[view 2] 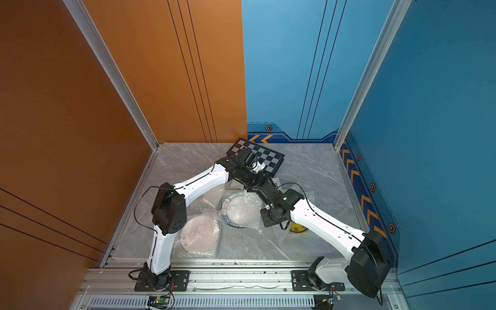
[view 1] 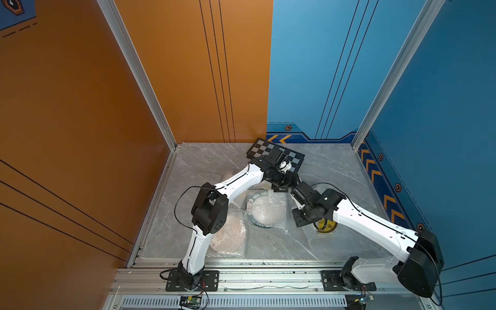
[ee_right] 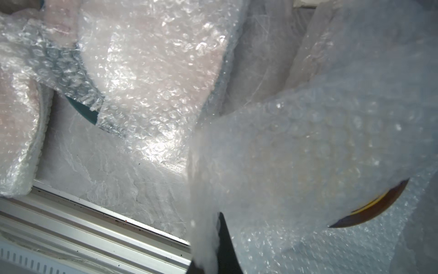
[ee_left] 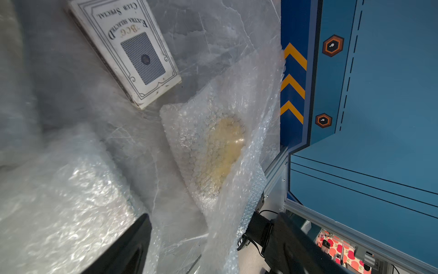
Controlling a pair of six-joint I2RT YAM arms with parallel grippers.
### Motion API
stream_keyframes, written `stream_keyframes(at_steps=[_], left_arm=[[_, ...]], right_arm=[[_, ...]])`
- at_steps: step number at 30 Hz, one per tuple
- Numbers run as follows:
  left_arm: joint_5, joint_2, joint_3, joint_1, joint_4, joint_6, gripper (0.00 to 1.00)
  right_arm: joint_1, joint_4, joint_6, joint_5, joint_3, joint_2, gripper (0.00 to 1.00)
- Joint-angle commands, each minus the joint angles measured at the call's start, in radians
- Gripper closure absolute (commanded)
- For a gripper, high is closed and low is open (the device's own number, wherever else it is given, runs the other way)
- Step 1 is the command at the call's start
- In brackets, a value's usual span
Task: Unpack dinner plates from bubble wrap
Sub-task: Unwrap the bubble wrap at the center of the board.
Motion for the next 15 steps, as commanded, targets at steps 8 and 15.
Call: stream_keyframes(at_steps=[8, 15], left_arm=[[0.192, 0.048, 0.097, 0.064, 0.048, -0.013, 0.15], [0.205, 0.062, 0.054, 0.025, 0.049, 0.013, 0.15]], right_arm=[[0.086, 0.035, -0.093, 0.124, 0.006, -0.025, 0.96], [0.163, 0.011, -0.151, 0.171, 0.057, 0.062, 0.97]])
